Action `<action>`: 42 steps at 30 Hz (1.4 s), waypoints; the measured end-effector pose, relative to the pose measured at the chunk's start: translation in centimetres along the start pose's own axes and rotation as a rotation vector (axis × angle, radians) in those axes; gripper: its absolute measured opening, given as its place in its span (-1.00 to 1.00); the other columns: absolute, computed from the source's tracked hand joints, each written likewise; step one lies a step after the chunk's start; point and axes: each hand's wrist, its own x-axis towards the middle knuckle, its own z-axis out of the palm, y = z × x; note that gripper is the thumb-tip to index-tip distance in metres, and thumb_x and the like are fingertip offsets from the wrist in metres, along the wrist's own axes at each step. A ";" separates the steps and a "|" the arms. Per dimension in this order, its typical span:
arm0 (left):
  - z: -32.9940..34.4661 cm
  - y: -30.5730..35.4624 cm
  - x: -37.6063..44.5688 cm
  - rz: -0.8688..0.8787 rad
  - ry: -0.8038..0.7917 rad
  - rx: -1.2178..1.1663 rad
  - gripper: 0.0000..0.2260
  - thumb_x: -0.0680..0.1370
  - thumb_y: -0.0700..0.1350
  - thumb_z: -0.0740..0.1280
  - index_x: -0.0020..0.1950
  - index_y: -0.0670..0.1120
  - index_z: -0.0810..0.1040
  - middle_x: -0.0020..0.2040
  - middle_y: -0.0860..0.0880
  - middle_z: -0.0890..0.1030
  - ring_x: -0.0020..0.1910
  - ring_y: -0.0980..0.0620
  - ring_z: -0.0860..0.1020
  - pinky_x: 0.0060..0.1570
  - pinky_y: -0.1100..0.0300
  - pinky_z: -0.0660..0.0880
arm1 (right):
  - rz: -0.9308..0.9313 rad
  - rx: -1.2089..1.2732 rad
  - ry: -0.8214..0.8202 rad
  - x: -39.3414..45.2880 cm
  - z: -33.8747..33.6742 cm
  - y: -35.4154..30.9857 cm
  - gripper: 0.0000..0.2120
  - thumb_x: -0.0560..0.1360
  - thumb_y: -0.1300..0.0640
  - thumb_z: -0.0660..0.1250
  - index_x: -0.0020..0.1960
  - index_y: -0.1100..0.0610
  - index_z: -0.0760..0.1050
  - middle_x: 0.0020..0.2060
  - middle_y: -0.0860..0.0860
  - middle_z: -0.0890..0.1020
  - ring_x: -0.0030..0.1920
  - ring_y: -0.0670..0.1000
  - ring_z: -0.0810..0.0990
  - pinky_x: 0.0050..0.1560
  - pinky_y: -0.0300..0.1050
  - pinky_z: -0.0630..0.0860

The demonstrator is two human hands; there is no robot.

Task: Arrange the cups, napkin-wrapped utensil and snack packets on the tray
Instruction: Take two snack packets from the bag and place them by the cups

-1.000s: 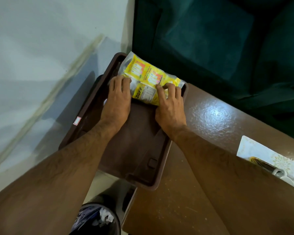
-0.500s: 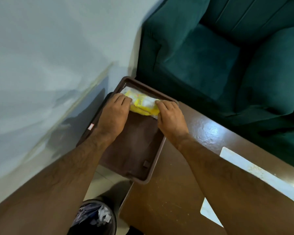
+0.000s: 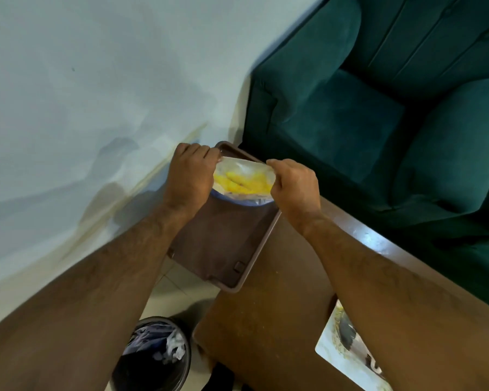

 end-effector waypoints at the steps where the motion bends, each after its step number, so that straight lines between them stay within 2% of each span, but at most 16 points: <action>1: -0.9 0.3 0.2 -0.020 -0.004 -0.014 -0.74 0.53 -0.24 0.19 0.04 -0.17 0.66 -0.10 -0.15 0.70 -0.08 -0.22 0.62 0.03 -0.06 0.43 | -0.002 0.012 0.007 0.1 -0.7 -0.4 -0.59 0.49 0.38 0.30 0.31 0.20 0.60 0.05 0.14 0.71 0.05 0.18 0.66 0.10 0.08 0.60; 4: -3.4 1.3 0.7 -0.061 -0.019 -0.038 -0.65 0.50 -0.23 0.08 0.04 -0.20 0.65 -0.07 -0.18 0.70 -0.05 -0.26 0.61 0.04 -0.10 0.43 | 0.002 0.041 0.011 0.4 -2.8 -1.3 -0.60 0.52 0.36 0.27 0.34 0.19 0.58 0.12 0.14 0.70 0.12 0.19 0.65 0.17 0.06 0.58; 10: -6.4 2.3 1.4 -0.149 0.005 -0.084 -0.76 0.49 -0.37 0.25 0.05 -0.21 0.65 -0.06 -0.19 0.70 -0.03 -0.25 0.61 -0.05 -0.08 0.49 | -0.045 0.085 0.022 0.8 -5.9 -2.2 -0.64 0.54 0.36 0.24 0.28 0.20 0.60 0.07 0.14 0.69 0.05 0.18 0.65 0.11 0.08 0.60; 13: -7.8 2.8 1.5 -0.203 0.030 -0.127 -0.76 0.49 -0.36 0.24 0.05 -0.19 0.64 -0.05 -0.17 0.69 0.00 -0.23 0.61 -0.05 -0.08 0.52 | -0.107 0.069 -0.020 0.7 -6.7 -2.8 -0.66 0.64 0.11 0.27 0.36 0.20 0.52 0.11 0.14 0.66 0.07 0.19 0.63 0.10 0.12 0.57; 16: -8.2 3.0 2.0 -0.243 -0.023 -0.151 -0.77 0.50 -0.33 0.22 0.05 -0.17 0.62 -0.03 -0.16 0.67 0.04 -0.24 0.58 -0.02 -0.11 0.50 | -0.158 -0.061 -0.191 0.8 -6.7 -3.0 -0.34 0.54 -0.27 0.35 0.48 0.10 0.39 0.19 0.08 0.60 0.16 0.14 0.59 0.13 0.13 0.54; 18: -8.0 2.9 2.3 -0.230 -0.053 -0.155 -0.77 0.51 -0.32 0.21 0.06 -0.16 0.61 -0.02 -0.16 0.67 0.04 -0.25 0.58 -0.02 -0.10 0.50 | -0.145 -0.023 -0.214 0.7 -6.3 -2.9 -0.24 0.47 -0.37 0.36 0.49 0.08 0.37 0.19 0.07 0.60 0.17 0.13 0.59 0.13 0.13 0.55; 21: -7.6 2.1 2.4 -0.233 -0.041 -0.159 -0.80 0.54 -0.32 0.23 0.05 -0.16 0.60 -0.04 -0.16 0.67 0.01 -0.23 0.59 -0.08 -0.05 0.48 | -0.152 0.088 -0.126 0.6 -5.6 -3.1 -0.24 0.49 -0.44 0.23 0.45 0.08 0.40 0.16 0.07 0.62 0.13 0.12 0.62 0.07 0.10 0.58; 22: -7.5 1.8 2.5 -0.238 -0.045 -0.160 -0.81 0.54 -0.32 0.24 0.05 -0.16 0.60 -0.04 -0.16 0.67 0.00 -0.23 0.60 -0.09 -0.04 0.47 | -0.170 0.109 -0.106 0.5 -5.4 -3.4 -0.25 0.49 -0.45 0.21 0.46 0.06 0.39 0.15 0.07 0.63 0.11 0.12 0.62 0.04 0.06 0.59; 24: -7.3 1.5 2.6 -0.251 -0.056 -0.168 -0.82 0.54 -0.31 0.26 0.05 -0.15 0.60 -0.03 -0.16 0.67 0.00 -0.23 0.60 -0.11 -0.02 0.45 | -0.198 0.095 -0.116 0.4 -4.7 -3.8 -0.27 0.46 -0.39 0.31 0.48 0.02 0.36 0.16 0.06 0.63 0.10 0.13 0.63 0.00 0.01 0.56; 27: -6.8 0.7 2.9 -0.254 -0.052 -0.202 -0.86 0.61 -0.22 0.25 0.07 -0.14 0.60 -0.03 -0.14 0.68 -0.01 -0.21 0.61 -0.11 0.01 0.45 | -0.115 -0.002 -0.201 0.7 -3.6 -4.2 -0.34 0.48 -0.08 0.45 0.50 0.07 0.36 0.22 0.06 0.62 0.14 0.17 0.63 0.05 0.02 0.56; 30: -6.6 -0.2 2.9 -0.247 -0.046 -0.403 -0.78 0.67 -0.01 0.28 0.17 -0.14 0.57 0.01 -0.12 0.71 0.00 -0.12 0.66 -0.06 0.15 0.46 | -0.033 0.081 -0.037 1.0 -3.6 -4.4 -0.51 0.48 0.11 0.42 0.40 0.08 0.48 0.21 0.06 0.66 0.13 0.18 0.66 0.09 0.08 0.62; 33: -6.5 -1.4 2.8 -0.352 -0.079 -0.718 -0.52 0.53 0.04 0.50 0.35 -0.10 0.46 0.10 -0.08 0.69 0.06 0.00 0.64 0.06 0.32 0.51 | -0.019 0.124 0.054 1.5 -3.6 -4.4 -0.59 0.48 0.11 0.42 0.32 0.08 0.55 0.12 0.04 0.71 0.06 0.16 0.69 0.06 0.05 0.63; 35: -5.8 -2.4 2.3 -0.417 -0.091 -0.846 -0.28 0.40 -0.02 0.63 0.45 -0.05 0.35 0.14 -0.04 0.64 0.05 0.07 0.63 0.03 0.46 0.50 | -0.012 0.171 0.055 2.0 -3.7 -4.1 -0.63 0.48 0.13 0.45 0.28 0.09 0.58 0.06 0.03 0.73 0.03 0.12 0.70 0.07 0.04 0.63; 37: -4.5 -3.4 1.8 -0.454 -0.148 -0.898 -0.18 0.34 -0.10 0.67 0.48 -0.03 0.31 0.18 -0.05 0.63 0.08 0.07 0.63 0.02 0.48 0.51 | 0.042 0.311 0.068 2.6 -3.4 -3.7 -0.65 0.46 0.17 0.49 0.24 0.13 0.61 0.01 0.02 0.73 -0.01 0.05 0.70 0.09 0.07 0.65; 39: -3.4 -3.6 1.4 -0.474 -0.205 -0.861 -0.26 0.32 -0.14 0.68 0.42 -0.09 0.42 0.14 -0.07 0.66 0.09 0.03 0.63 0.06 0.41 0.54 | 0.112 0.480 0.087 3.0 -3.4 -3.3 -0.64 0.44 0.20 0.54 0.21 0.18 0.63 0.00 0.03 0.72 -0.03 0.03 0.69 0.08 0.07 0.65; 42: -2.7 -3.4 1.3 -0.517 -0.192 -0.789 -0.64 0.40 -0.15 0.61 0.11 -0.23 0.63 -0.03 -0.16 0.71 -0.07 -0.07 0.63 0.07 0.04 0.59 | 0.256 0.707 0.132 3.2 -4.0 -3.0 -0.57 0.42 0.12 0.59 0.25 0.18 0.61 0.04 0.08 0.71 0.00 0.04 0.69 0.07 0.01 0.67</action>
